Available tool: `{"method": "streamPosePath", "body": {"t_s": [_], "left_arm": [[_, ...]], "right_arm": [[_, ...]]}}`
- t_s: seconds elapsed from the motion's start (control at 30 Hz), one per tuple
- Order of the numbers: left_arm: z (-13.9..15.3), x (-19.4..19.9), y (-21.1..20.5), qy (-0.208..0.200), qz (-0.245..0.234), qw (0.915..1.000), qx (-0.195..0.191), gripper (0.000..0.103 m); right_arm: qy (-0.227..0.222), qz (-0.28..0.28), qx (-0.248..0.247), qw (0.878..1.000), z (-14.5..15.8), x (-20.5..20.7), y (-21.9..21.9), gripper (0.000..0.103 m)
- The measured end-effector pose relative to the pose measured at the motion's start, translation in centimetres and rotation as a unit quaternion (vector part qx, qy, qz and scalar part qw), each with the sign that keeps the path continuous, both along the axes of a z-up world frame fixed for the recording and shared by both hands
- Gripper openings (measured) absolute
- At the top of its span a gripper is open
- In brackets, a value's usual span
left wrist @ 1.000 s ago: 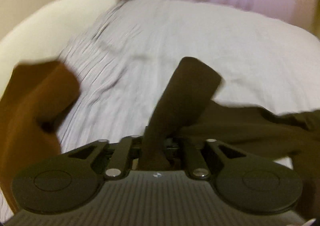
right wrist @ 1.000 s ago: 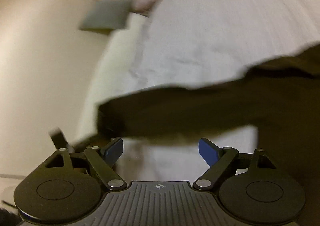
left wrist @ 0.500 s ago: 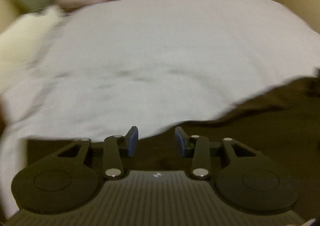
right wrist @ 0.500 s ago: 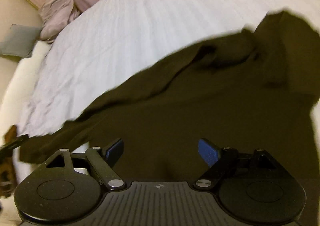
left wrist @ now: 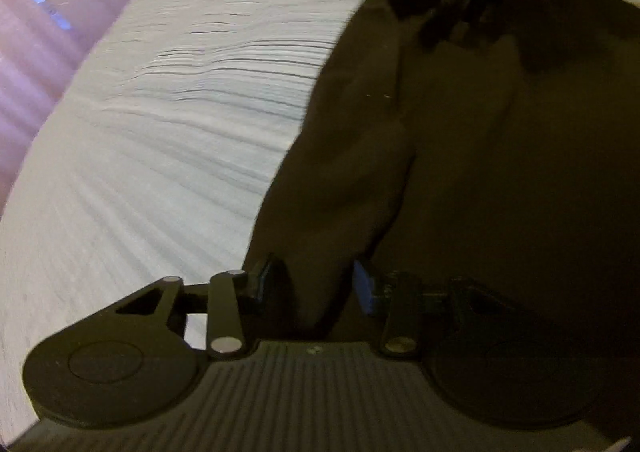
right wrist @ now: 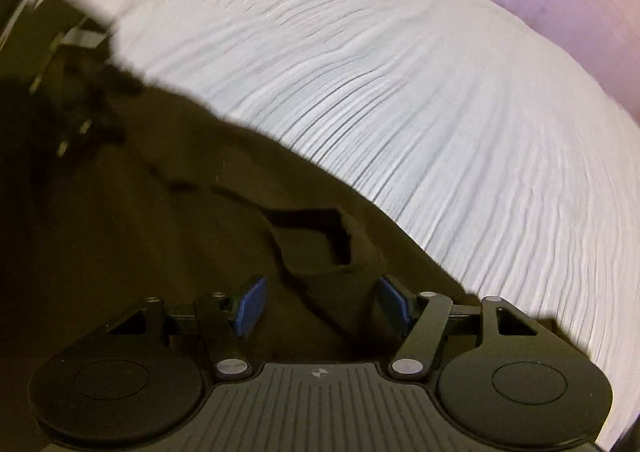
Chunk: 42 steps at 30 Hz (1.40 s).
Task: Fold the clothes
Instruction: 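Grasp the garment collar with the right gripper and pull it flat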
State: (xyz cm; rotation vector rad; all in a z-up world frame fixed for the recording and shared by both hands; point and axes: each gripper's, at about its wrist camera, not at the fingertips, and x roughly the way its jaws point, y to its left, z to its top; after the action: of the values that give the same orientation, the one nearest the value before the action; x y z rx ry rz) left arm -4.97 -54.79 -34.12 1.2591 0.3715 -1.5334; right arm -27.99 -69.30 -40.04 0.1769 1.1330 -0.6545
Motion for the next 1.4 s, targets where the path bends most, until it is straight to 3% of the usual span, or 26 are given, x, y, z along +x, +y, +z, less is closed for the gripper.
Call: {"method": "streamPosePath", "body": {"t_s": [0.03,0.13,0.2,0.27,0.4,0.53,0.57,0.6,0.63,0.7,0.87,0.9,0.93,0.97,1.13,1.23,1.37,1.4], "left_arm": [[0.1,0.3,-0.4,0.004,-0.002,1.0000,0.005,0.008],[2.0,1.8,-1.4,0.024,0.015,0.9996,0.004,0.003],[4.4,3.9,-1.9,0.046,0.052,0.9974,-0.020,0.003],[6.4,6.5,-2.9,0.073,0.099,0.9916,-0.039,0.002],[6.9,10.0,-5.5,0.105,0.144,0.9834,-0.032,0.004],[5.8,10.4,-6.2,0.105,0.153,0.9823,-0.026,0.013],[5.6,10.3,-6.2,0.104,0.153,0.9825,-0.027,0.014],[5.4,10.2,-6.1,0.103,0.151,0.9828,-0.027,0.015],[5.4,10.0,-6.0,0.102,0.145,0.9839,-0.025,0.019],[5.4,9.5,-5.9,0.098,0.127,0.9865,-0.029,0.028],[4.7,8.6,-6.8,0.104,0.078,0.9911,-0.030,0.029],[4.4,8.5,-7.1,0.106,0.069,0.9917,-0.025,0.026],[4.2,8.4,-7.4,0.109,0.062,0.9919,-0.020,0.011],[4.3,8.5,-7.7,0.117,0.068,0.9907,-0.017,0.000],[6.0,11.4,-10.2,0.148,0.139,0.9776,-0.056,0.000],[6.4,13.3,-11.7,0.151,0.171,0.9715,-0.065,0.000],[6.9,14.2,-11.7,0.200,0.159,0.9651,-0.057,0.002],[6.7,14.0,-11.4,0.208,0.149,0.9656,-0.047,0.010]], "right_arm": [[0.006,0.009,-0.002,1.000,-0.7,0.0,-0.2,0.065],[0.004,0.017,0.001,1.000,-1.5,0.0,-0.8,0.064],[-0.007,0.001,0.001,1.000,-0.6,-0.9,-1.9,0.028],[-0.026,-0.021,-0.007,0.999,0.5,-1.6,-3.0,0.025],[-0.050,-0.059,-0.011,0.997,1.8,-2.4,-5.0,0.025],[-0.060,-0.063,-0.004,0.996,1.8,-2.3,-5.2,0.025],[-0.061,-0.059,-0.003,0.996,1.7,-2.2,-5.1,0.035],[-0.060,-0.056,-0.004,0.997,1.5,-2.1,-4.9,0.053],[-0.060,-0.052,-0.004,0.997,1.3,-2.0,-4.7,0.060],[-0.072,-0.058,0.003,0.996,1.0,-2.0,-5.3,0.064],[-0.110,-0.094,0.043,0.988,-0.1,-2.0,-7.3,0.063],[-0.116,-0.098,0.053,0.987,0.1,-2.1,-7.4,0.043],[-0.122,-0.101,0.062,0.985,0.4,-2.2,-7.5,0.022],[-0.124,-0.108,0.070,0.984,0.6,-2.3,-7.7,0.007],[-0.166,-0.149,0.063,0.973,3.4,-3.1,-10.5,0.006],[-0.156,-0.148,0.059,0.975,3.2,-2.1,-12.4,0.006],[-0.146,-0.162,0.080,0.973,1.2,-1.2,-13.6,0.006],[-0.147,-0.168,0.078,0.971,1.2,-1.4,-13.5,0.006]]}}
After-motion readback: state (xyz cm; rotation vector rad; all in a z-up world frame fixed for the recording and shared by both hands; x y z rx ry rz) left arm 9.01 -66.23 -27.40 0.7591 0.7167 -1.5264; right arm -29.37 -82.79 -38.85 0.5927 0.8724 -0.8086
